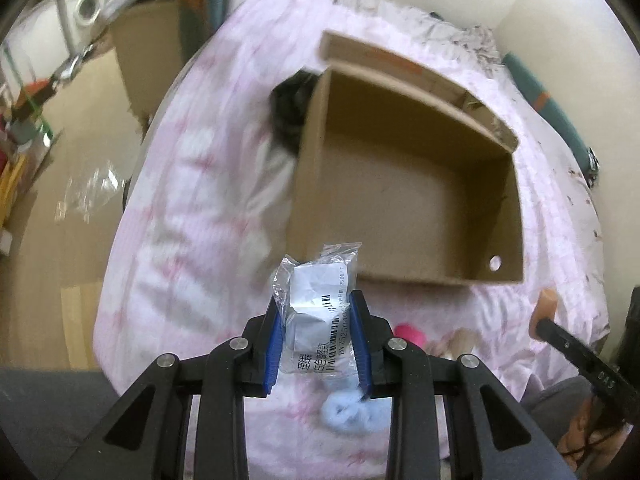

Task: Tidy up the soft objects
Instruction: 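Grasp the orange foam cylinder with the right tool while the left tool lifts the bag, then carry the bag and cylinder into the box and open both tools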

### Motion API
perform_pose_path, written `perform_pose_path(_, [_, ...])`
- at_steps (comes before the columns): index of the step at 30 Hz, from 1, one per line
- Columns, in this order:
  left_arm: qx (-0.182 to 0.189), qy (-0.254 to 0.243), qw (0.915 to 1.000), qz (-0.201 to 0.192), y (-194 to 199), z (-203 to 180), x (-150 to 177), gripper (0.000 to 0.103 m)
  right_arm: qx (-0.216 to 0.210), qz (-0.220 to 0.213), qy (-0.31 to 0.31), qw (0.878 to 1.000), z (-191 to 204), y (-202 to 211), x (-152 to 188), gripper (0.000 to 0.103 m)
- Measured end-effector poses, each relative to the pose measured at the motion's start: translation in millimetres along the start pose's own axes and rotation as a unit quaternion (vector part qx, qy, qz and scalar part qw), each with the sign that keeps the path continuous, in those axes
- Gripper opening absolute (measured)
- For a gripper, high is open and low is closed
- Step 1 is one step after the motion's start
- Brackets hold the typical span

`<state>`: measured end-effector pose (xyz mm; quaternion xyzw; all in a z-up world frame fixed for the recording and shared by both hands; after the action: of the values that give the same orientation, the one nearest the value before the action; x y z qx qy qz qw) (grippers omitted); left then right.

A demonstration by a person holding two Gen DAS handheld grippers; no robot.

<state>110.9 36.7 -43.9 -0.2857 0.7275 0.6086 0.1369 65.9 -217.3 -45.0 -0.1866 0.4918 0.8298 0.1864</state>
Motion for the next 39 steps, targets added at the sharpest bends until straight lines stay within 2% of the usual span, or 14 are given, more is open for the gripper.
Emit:
perform_pose_path(3, [0.0, -0.025, 0.9996, -0.008, -5.3, -18.3, -19.8, 0.028, -0.023, -0.027, 0.028, 0.999, 16.2, 2.6, -24.3, 0.006])
perform_pose_path(7, [-0.004, -0.056, 0.9984, -0.01, -22.2, -34.9, -38.9, 0.028, -0.036, -0.039, 0.038, 0.998, 27.6, -13.5, -50.8, 0.006])
perform_pose_path(11, [-0.009, -0.073, 0.9973, -0.011, -43.2, -47.9, -52.9, 0.028, -0.028, -0.049, 0.061, 0.996, 34.9, -37.8, -71.3, 0.006])
perform_pose_path(14, [0.005, -0.086, 0.9962, -0.016, -59.3, -57.6, -54.2, 0.028, -0.02, -0.047, 0.066, 0.997, 28.9, -55.3, -79.3, 0.006])
perform_pose_path(17, [-0.01, -0.104, 0.9936, -0.042, -71.7, -56.9, -51.3, 0.028, -0.011, -0.045, 0.07, 0.996, 20.7, -73.6, -76.3, 0.006])
perform_pose_path(22, [-0.002, -0.106, 0.9937, -0.036, -82.2, -64.8, -48.3, 0.028, 0.007, -0.02, 0.063, 0.998, 8.6, -92.0, -58.0, 0.006])
perform_pose_path(24, [-0.019, -0.117, 0.9919, -0.046, -83.1, -63.7, -50.0, 0.028, 0.019, -0.019, 0.083, 0.996, 10.3, -94.9, -57.0, 0.006])
perform_pose_path(28, [-0.033, -0.095, 0.9944, -0.032, -91.0, -51.5, -46.7, 0.028, 0.025, -0.018, 0.086, 0.996, 10.6, -99.3, -55.9, 0.006])
perform_pose_path(39, [-0.03, -0.094, 0.994, -0.048, -83.9, -49.4, -48.2, 0.028, 0.006, -0.04, 0.074, 0.996, 14.1, -93.3, -58.6, 0.006])
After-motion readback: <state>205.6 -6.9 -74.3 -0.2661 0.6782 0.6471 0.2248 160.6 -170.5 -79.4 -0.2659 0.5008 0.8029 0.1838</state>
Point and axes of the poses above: each gripper's, at about its wrist camera, not at the fingertips, and y roughly against the way its jaws point, z to its left, x to its underside, the point moved 8 cm from there along -y, roughly the way its jaws point, and after that the axes turned 10 degrees about -z, right-handed, at the moved point
